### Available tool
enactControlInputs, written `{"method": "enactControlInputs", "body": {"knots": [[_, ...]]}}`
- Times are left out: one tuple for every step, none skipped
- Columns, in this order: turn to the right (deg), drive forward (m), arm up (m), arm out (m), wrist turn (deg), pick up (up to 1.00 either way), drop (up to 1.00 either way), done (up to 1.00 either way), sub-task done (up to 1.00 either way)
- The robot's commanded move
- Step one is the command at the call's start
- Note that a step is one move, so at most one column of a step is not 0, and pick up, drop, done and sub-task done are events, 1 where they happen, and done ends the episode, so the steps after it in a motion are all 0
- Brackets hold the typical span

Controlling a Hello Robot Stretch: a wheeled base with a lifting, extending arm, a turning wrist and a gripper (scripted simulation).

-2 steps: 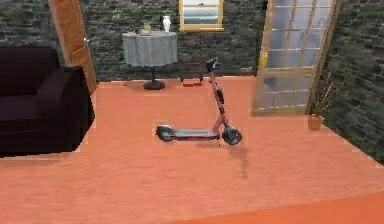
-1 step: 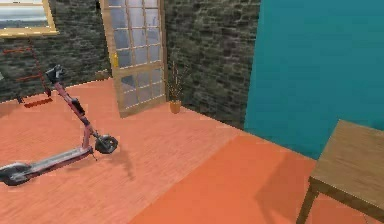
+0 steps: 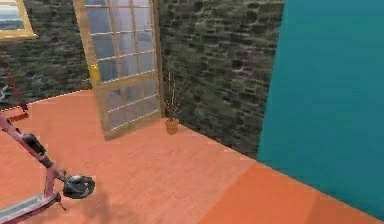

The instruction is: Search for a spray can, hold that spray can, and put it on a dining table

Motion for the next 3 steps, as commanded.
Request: {"method": "enactControlInputs", "body": {"knots": [[45.0,0.0,0.0,0.0,0.0,0.0,0.0,0.0,0.0],[45.0,0.0,0.0,0.0,0.0,0.0,0.0,0.0,0.0],[42.0,0.0,0.0,0.0,0.0,0.0,0.0,0.0,0.0]]}}
